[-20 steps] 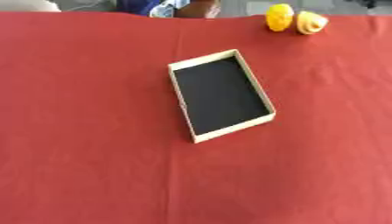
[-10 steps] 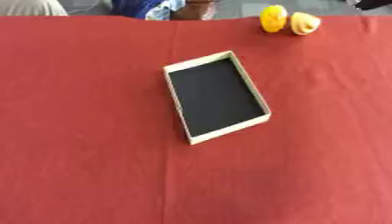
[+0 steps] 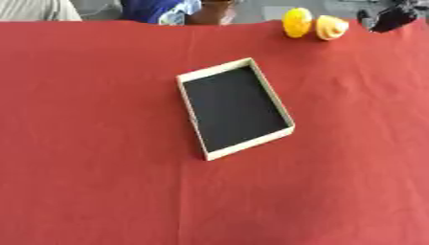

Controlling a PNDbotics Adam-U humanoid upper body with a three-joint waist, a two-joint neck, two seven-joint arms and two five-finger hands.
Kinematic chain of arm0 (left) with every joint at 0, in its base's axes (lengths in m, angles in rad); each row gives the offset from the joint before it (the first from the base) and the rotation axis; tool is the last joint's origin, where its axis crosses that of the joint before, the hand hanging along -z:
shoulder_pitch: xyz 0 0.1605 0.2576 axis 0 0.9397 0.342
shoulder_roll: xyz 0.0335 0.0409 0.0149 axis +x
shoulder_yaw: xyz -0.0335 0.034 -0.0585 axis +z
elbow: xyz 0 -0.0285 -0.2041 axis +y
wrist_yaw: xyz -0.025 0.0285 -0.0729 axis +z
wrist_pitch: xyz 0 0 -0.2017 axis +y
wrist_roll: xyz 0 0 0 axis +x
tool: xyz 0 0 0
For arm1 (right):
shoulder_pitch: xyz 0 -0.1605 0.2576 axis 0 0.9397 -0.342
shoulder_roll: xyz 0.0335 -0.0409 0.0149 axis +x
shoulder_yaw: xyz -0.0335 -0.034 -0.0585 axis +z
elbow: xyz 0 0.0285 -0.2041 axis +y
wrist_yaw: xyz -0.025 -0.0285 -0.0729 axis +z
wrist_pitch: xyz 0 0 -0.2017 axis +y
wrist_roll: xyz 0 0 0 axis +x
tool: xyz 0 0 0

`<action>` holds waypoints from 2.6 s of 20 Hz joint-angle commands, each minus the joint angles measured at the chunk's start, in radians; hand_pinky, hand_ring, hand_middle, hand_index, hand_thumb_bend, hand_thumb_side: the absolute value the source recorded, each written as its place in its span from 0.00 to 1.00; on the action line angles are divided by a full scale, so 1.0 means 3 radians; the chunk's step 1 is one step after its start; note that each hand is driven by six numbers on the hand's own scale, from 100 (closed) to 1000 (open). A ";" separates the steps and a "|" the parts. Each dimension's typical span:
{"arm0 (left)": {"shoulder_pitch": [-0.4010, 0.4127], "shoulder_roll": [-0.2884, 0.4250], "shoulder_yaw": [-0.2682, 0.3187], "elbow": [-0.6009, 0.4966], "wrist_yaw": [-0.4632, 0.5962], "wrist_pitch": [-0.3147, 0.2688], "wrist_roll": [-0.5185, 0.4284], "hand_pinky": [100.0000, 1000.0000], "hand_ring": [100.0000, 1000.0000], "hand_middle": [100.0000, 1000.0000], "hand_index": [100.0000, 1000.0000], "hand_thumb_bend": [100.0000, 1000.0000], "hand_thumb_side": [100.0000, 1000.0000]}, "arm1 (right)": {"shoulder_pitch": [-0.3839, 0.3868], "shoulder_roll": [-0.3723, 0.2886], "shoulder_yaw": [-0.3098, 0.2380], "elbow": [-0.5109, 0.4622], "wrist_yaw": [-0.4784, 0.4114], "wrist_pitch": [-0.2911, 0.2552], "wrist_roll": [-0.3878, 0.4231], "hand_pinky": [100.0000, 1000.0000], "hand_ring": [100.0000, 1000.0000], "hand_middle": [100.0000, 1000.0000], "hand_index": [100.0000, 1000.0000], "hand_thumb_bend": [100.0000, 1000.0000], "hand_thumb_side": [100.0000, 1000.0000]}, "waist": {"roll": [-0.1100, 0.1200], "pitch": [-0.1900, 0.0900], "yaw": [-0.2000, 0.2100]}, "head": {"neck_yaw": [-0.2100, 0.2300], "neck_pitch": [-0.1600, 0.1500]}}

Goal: Pick up objects on the table and place them in the box.

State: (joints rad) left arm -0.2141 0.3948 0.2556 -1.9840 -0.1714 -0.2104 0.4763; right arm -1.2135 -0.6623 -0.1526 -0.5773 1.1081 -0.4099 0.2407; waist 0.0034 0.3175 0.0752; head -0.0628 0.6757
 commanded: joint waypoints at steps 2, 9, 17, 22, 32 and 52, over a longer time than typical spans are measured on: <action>-0.0043 0.0035 0.0000 -0.0053 0.0015 0.0000 -0.0015 0.86 0.83 0.65 0.78 0.00 0.63 | -0.0055 -0.0047 0.0008 0.0000 0.0067 -0.0029 -0.0009 0.90 1.00 0.91 0.93 0.06 0.02 | -0.0001 -0.0054 0.0002 | -0.0002 -0.0042; -0.0055 0.0022 -0.0005 -0.0053 0.0030 -0.0001 -0.0029 0.86 0.83 0.65 0.78 0.00 0.63 | -0.0040 0.0024 0.0009 0.0033 0.0155 -0.0039 -0.0018 0.90 1.00 0.92 0.94 0.11 0.00 | 0.0000 -0.0023 0.0024 | -0.0024 -0.0062; -0.0074 0.0011 -0.0011 -0.0053 0.0044 -0.0001 -0.0049 0.86 0.83 0.64 0.78 0.00 0.63 | -0.0050 0.0079 -0.0021 0.0034 0.0201 0.0036 -0.0098 0.90 1.00 0.90 0.93 0.10 0.00 | -0.0003 0.0040 0.0039 | -0.0065 -0.0126; -0.0086 0.0005 -0.0011 -0.0053 0.0050 -0.0004 -0.0056 0.86 0.83 0.64 0.78 0.00 0.63 | -0.0055 0.0088 -0.0030 0.0044 0.0242 0.0109 -0.0178 0.90 1.00 0.89 0.92 0.10 0.00 | -0.0001 0.0085 0.0055 | -0.0118 -0.0204; -0.0092 -0.0004 -0.0012 -0.0053 0.0059 0.0002 -0.0073 0.86 0.83 0.64 0.78 0.00 0.63 | -0.0085 0.0069 -0.0089 -0.0010 0.0196 0.0322 -0.0320 0.90 1.00 0.90 0.93 0.04 0.00 | 0.0006 0.0159 0.0052 | -0.0163 -0.0263; -0.0130 -0.0040 -0.0021 -0.0053 0.0085 -0.0005 -0.0108 0.87 0.83 0.64 0.77 0.00 0.64 | -0.0101 0.0082 -0.0135 0.0039 0.0174 0.0538 -0.0435 0.90 1.00 0.90 0.94 0.00 0.01 | -0.0004 0.0313 0.0124 | -0.0210 -0.0373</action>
State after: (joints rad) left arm -0.2464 0.3685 0.2493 -1.9840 -0.1495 -0.2104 0.4488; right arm -1.2222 -0.6120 -0.1850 -0.5577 1.1674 -0.2580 0.1174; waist 0.0028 0.4331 0.1118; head -0.1222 0.5784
